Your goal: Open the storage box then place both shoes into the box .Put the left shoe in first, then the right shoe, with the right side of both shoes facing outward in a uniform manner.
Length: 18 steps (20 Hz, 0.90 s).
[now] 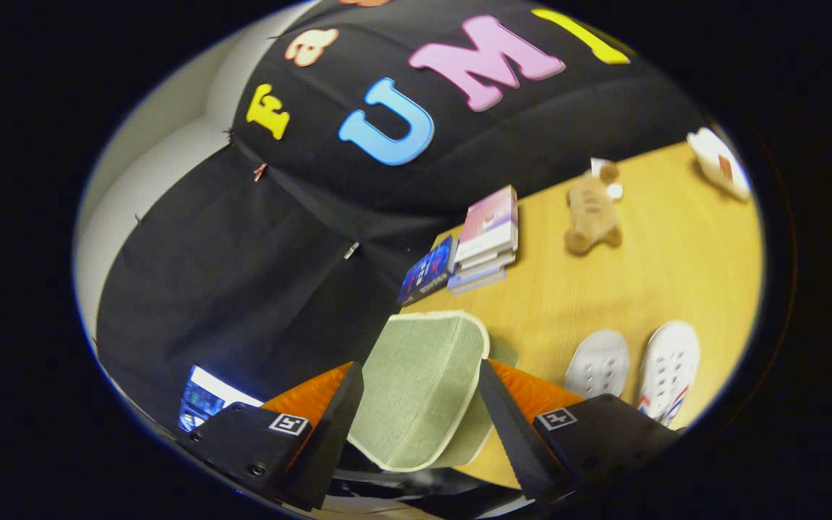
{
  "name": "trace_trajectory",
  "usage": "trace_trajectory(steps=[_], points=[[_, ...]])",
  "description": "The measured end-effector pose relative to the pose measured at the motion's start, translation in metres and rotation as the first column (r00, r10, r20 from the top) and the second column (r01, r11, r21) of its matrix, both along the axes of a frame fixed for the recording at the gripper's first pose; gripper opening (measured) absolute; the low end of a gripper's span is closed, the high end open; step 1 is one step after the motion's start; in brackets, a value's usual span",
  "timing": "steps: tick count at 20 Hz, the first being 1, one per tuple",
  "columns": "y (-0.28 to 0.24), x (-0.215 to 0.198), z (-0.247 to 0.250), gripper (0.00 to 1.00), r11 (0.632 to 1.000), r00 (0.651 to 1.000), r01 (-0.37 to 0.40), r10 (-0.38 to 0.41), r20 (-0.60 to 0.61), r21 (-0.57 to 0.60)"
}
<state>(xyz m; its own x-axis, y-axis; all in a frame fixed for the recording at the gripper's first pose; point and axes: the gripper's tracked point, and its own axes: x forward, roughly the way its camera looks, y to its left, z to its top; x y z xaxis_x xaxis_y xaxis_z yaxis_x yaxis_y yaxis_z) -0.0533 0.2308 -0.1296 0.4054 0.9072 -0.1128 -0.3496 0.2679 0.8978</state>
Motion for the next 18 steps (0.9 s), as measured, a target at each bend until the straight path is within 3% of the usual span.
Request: trace_trajectory(steps=[3, 9, 18], points=[[0.011, -0.019, -0.049, 0.98, 0.994, 0.989, -0.103, 0.105, -0.108, 0.025], [0.050, -0.061, -0.086, 0.98, 0.947, 0.917, -0.296, 0.318, -0.242, 0.122], [0.076, -0.075, -0.069, 0.96, 0.834, 0.795, -0.364, 0.510, -0.328, 0.415]])
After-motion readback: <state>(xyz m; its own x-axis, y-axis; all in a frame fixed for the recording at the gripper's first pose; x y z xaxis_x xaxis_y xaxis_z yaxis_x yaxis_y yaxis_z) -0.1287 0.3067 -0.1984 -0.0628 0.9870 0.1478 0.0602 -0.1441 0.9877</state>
